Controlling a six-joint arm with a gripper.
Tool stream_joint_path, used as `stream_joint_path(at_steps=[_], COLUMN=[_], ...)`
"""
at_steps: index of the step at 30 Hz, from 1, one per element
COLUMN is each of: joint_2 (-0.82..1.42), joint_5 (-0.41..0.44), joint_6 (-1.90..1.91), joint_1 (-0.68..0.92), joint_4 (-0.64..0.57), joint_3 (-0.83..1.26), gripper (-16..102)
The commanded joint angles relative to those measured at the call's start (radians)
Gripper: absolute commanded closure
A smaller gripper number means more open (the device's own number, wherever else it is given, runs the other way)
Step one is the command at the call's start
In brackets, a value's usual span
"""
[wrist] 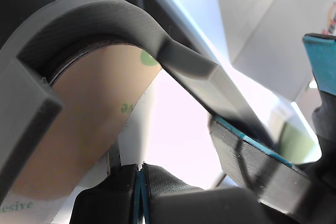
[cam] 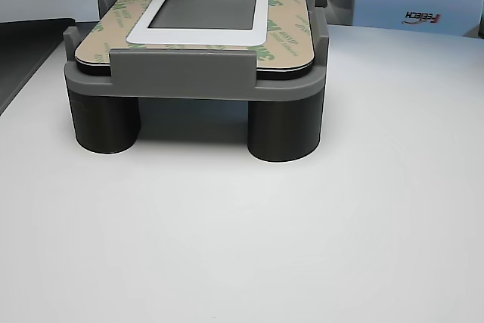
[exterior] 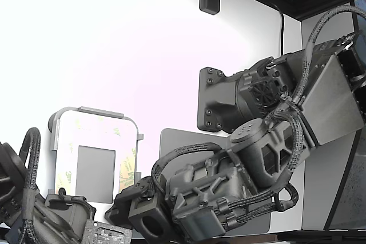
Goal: Peel off protective film from adhesive tape.
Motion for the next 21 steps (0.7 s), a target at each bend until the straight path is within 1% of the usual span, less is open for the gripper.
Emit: stream_joint_path(at_steps=[1, 21], joint_2=[0.028, 0.041], joint_5=[-0.003, -0.002], joint_6=[0.002, -0.002], joint_1=[-0.005, -0.005], joint_4=[-0.011, -0.025], joint_3=[-0.029, -0.009], gripper=[97, 97])
